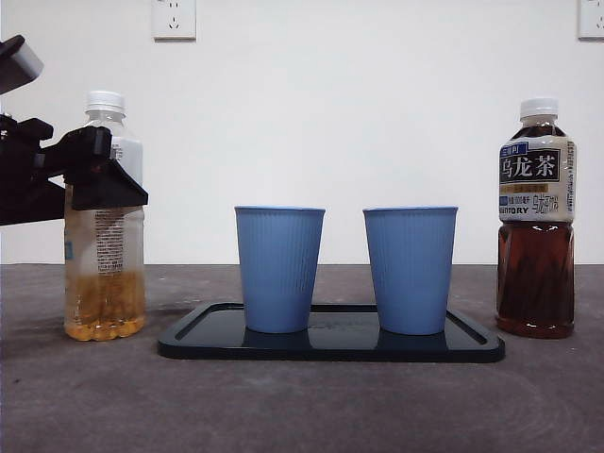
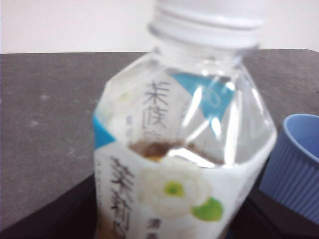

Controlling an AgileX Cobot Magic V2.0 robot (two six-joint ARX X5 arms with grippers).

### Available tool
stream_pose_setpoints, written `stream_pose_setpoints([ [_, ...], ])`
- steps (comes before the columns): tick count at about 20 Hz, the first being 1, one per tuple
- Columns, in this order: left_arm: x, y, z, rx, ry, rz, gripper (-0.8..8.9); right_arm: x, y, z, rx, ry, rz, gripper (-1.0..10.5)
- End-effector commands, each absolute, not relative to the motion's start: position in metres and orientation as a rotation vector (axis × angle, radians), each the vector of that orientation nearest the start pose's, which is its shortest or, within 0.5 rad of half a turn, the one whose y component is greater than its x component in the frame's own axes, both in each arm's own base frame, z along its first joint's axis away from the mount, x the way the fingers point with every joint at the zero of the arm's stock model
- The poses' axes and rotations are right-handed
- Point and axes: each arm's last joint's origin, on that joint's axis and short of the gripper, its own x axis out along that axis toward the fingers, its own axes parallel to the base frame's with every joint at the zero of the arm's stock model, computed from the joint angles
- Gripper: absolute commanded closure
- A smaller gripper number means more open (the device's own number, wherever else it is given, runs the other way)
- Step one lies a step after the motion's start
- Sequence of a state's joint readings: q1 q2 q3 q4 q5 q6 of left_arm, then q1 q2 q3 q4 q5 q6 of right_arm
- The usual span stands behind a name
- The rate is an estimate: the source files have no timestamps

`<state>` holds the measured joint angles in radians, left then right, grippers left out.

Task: Pour the drink into the cup

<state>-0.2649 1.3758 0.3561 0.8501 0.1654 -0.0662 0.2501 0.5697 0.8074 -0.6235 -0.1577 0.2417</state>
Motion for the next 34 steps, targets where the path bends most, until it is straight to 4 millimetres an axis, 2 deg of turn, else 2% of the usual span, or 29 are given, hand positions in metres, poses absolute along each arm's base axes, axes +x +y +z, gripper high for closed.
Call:
stream_pose_setpoints([
  [1, 0.237, -0.071, 0.170, -0.051, 0.177, -0.437, 5.49, 0.106, 0.032, 0.330, 0.229, 0.419, 0.360, 4.5],
  [7, 0.243, -0.075, 0.180, -0.047, 0.216, -0.445, 5.70, 0.106, 0.032, 0.330, 0.231, 0.420, 0.362, 4.5],
  [16, 0.259, -0.101, 0.241, 0.098, 0.417, -0.510, 6.07, 0.106, 0.032, 0.330, 0.230, 0.420, 0.362, 4.5],
  [24, 0.248, -0.128, 0.276, 0.470, 0.555, -0.423, 6.05, 0.106, 0.032, 0.330, 0.230, 0.420, 0.362, 4.5],
  [29, 0.238, -0.144, 0.286, 0.708, 0.542, -0.379, 6.05, 0.106, 0.032, 0.330, 0.229, 0.419, 0.361, 4.5],
  [34, 0.231, -0.156, 0.284, 0.937, 0.523, -0.295, 6.05, 0.106, 0.032, 0.330, 0.230, 0.419, 0.360, 4.5],
])
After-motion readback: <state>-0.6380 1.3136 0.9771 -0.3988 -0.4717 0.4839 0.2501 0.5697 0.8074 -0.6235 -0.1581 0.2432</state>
